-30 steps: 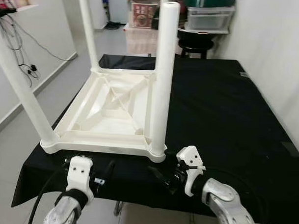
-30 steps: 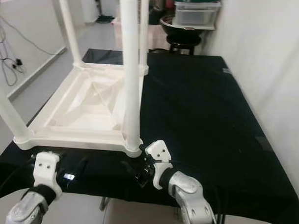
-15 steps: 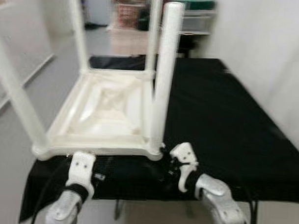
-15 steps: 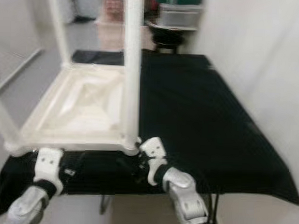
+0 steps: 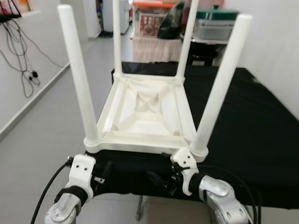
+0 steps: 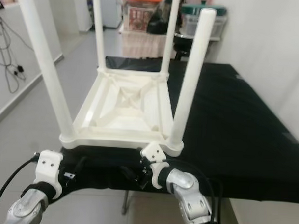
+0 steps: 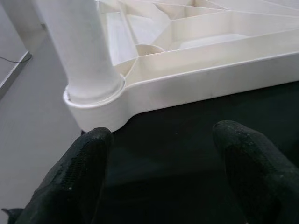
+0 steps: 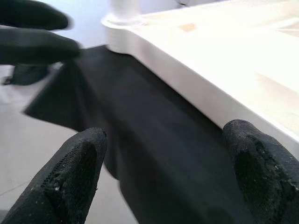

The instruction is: Building children table

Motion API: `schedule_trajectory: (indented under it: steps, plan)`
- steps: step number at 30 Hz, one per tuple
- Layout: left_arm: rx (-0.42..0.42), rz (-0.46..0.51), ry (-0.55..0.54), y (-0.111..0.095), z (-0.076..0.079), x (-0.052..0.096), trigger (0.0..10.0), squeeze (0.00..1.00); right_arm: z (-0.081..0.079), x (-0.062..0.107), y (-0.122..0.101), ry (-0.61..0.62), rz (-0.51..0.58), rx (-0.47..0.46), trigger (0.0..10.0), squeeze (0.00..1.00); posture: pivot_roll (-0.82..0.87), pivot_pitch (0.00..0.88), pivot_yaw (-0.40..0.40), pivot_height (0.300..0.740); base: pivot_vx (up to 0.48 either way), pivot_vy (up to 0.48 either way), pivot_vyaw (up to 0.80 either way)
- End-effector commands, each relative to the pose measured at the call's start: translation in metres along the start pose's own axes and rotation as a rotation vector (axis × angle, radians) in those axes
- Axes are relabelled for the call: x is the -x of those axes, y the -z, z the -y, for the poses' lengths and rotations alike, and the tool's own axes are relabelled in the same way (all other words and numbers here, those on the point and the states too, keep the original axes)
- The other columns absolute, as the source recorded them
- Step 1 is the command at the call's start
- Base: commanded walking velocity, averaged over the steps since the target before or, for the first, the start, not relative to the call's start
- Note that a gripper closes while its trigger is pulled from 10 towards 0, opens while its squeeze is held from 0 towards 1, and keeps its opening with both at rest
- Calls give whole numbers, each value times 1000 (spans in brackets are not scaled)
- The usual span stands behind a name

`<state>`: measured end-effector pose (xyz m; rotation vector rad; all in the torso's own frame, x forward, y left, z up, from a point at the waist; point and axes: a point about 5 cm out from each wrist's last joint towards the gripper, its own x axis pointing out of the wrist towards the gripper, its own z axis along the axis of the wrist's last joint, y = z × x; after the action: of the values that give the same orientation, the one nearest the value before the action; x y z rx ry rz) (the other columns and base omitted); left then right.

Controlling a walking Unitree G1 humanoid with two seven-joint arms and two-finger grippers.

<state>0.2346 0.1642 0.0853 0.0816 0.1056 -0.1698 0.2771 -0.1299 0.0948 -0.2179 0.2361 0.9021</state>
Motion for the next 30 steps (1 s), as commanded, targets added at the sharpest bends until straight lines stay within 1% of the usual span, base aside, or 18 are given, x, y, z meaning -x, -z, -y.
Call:
schedule_trajectory:
  steps: [1, 2, 4, 5, 6, 7, 8, 9, 10, 12, 14, 17, 20, 23, 25, 26, 29, 30]
  plan:
    - [-3, -8, 14, 1, 3, -1, 10000, 0, 0, -9, -10, -19, 21, 14, 10000, 0, 14, 0, 13, 740, 0, 0, 0]
    - [-3, -7, 12, 1, 3, -1, 10000, 0, 1, -13, -13, -12, 23, 15, 10000, 0, 14, 0, 14, 740, 0, 0, 0]
    - [-3, -7, 12, 1, 3, -1, 10000, 0, 1, -13, -13, -12, 23, 15, 10000, 0, 14, 0, 14, 740, 0, 0, 0]
    - [-3, -6, 8, 1, 2, -1, 10000, 0, 0, -20, -16, -20, 23, 23, 10000, 0, 14, 0, 14, 740, 0, 0, 0]
    - [-1, -7, 5, 1, 2, -2, 10000, 0, -2, -29, -18, -43, 5, 38, 10000, 0, 13, 0, 21, 740, 0, 0, 0]
    - [2, -8, 3, 1, 2, -2, 10000, 0, -5, -39, -19, -80, -30, 72, 10000, 0, 13, 0, 21, 740, 0, 0, 0]
    - [2, -8, 3, 1, 2, -2, 10000, 0, -5, -39, -19, -80, -30, 72, 10000, 0, 13, 0, 21, 740, 0, 0, 0]
    - [6, -8, 3, 1, 2, -3, 10000, 0, -7, -47, -19, -107, -73, 107, 10000, 0, 13, 0, 22, 740, 0, 0, 0]
    - [6, -8, 3, 1, 2, -3, 10000, 0, -7, -47, -19, -107, -73, 107, 10000, 0, 13, 0, 22, 740, 0, 0, 0]
    - [10, -10, 15, 1, 4, -4, 10000, 0, -8, -62, -19, -151, -159, 128, 10000, 0, 19, 0, 15, 740, 0, 0, 0]
    - [9, -11, 22, 1, 5, -4, 10000, 0, -8, -67, -20, -172, -191, 135, 10000, 0, 19, 0, 15, 740, 0, 0, 0]
    - [12, -11, 22, 2, 6, -4, 10000, 0, -8, -70, -24, -191, -185, 129, 10000, 0, 25, 0, 9, 740, 0, 0, 0]
    - [23, -10, 19, 2, 6, -4, 10000, 0, -9, -78, -32, -228, -162, 99, 10000, 0, 27, 0, 8, 740, 0, 0, 0]
    - [25, -11, 19, 2, 6, -3, 10000, 0, -10, -81, -33, -237, -158, 94, 10000, 0, 27, 0, 8, 740, 0, 0, 0]
    - [26, -11, 21, 2, 6, -3, 10000, 0, -17, -85, -36, -277, -136, 76, 10000, 0, 32, 0, 8, 740, 0, 0, 0]
    - [26, -11, 21, 2, 6, -3, 10000, 0, -17, -85, -36, -277, -136, 76, 10000, 0, 32, 0, 8, 740, 0, 0, 0]
    - [26, -12, 23, 2, 6, -3, 10000, 0, -35, -90, -46, -399, -44, 71, 10000, 0, 32, 0, 8, 740, 0, 0, 0]
    - [26, -12, 23, 2, 6, -3, 10000, 0, -35, -90, -46, -399, -44, 71, 10000, 0, 32, 0, 8, 740, 0, 0, 0]
